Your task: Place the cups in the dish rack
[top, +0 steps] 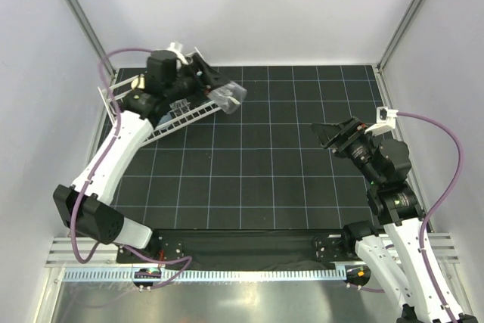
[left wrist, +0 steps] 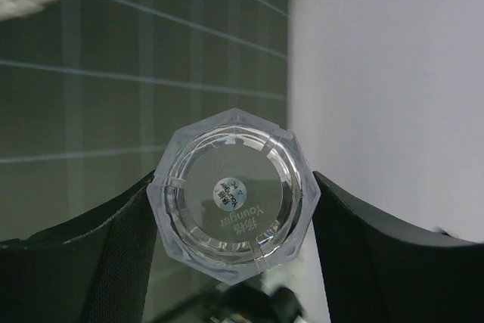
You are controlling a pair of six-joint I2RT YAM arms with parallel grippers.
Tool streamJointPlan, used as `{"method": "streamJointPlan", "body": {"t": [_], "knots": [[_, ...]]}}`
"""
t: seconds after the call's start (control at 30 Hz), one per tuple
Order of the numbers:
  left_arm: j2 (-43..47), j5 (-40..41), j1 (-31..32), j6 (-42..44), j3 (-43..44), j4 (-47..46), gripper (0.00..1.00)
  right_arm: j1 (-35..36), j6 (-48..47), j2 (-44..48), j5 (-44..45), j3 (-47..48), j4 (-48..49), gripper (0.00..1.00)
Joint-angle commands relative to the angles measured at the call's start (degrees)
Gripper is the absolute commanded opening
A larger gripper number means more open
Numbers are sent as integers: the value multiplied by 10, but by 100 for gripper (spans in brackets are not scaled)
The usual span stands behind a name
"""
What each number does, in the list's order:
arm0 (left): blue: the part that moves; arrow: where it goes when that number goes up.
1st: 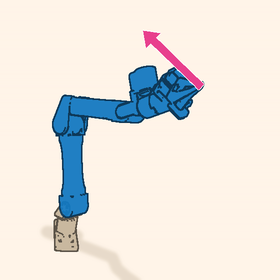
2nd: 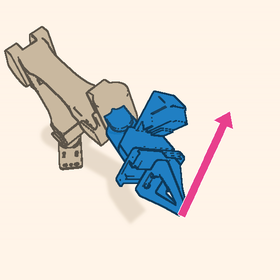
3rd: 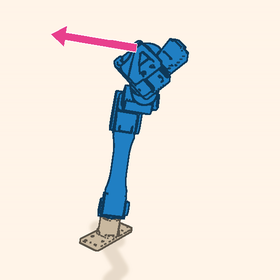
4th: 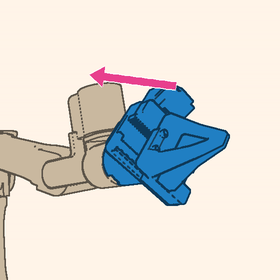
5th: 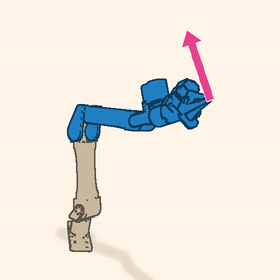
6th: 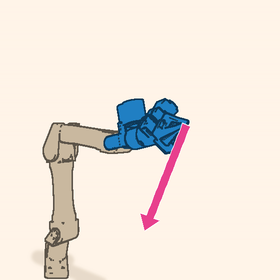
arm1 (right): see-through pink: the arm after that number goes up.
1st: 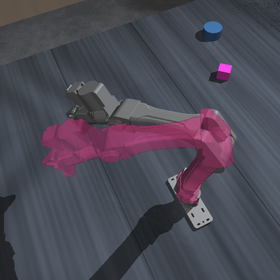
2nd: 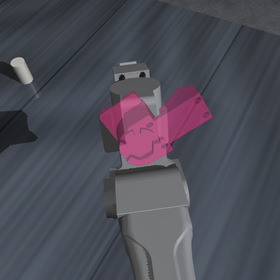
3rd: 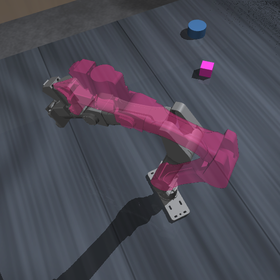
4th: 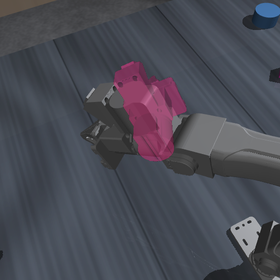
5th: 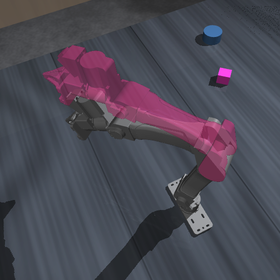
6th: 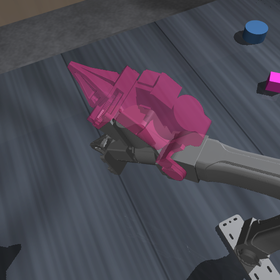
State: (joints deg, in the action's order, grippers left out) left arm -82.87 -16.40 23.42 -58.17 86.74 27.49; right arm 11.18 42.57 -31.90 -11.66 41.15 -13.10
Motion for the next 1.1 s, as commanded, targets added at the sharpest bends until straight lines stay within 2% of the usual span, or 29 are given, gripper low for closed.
{"method": "streamJointPlan", "body": {"t": [0.0,0.1,0.2,0.23,0.33,0.47,0.57,0.6,0.63,0.77,0.83,1.07], "knots": [[29,146,-51,161,40,126,0,7,-3,-4,8,24,-3,82],[47,217,-75,200,34,131,0,14,1,-9,8,26,-6,82],[51,327,-104,231,55,166,0,25,2,-16,9,29,-9,82],[50,387,-115,248,60,176,0,30,3,-17,10,31,-10,82],[49,452,-126,280,64,176,0,47,1,-22,15,34,-10,82],[61,482,-157,285,39,154,0,77,-26,-21,25,48,-19,84],[81,500,-180,277,-15,112,0,99,-60,-9,32,56,-24,84],[99,500,-189,281,-33,59,0,105,-84,2,30,56,-20,85],[109,507,-191,289,-88,22,0,107,-92,8,27,56,-18,84],[132,544,-200,313,-175,-123,0,113,-130,30,36,56,-31,86],[113,549,-205,332,-184,-167,0,116,-146,39,43,57,-49,88],[27,560,-231,343,-142,-186,0,119,-166,35,53,72,-79,88]]}}
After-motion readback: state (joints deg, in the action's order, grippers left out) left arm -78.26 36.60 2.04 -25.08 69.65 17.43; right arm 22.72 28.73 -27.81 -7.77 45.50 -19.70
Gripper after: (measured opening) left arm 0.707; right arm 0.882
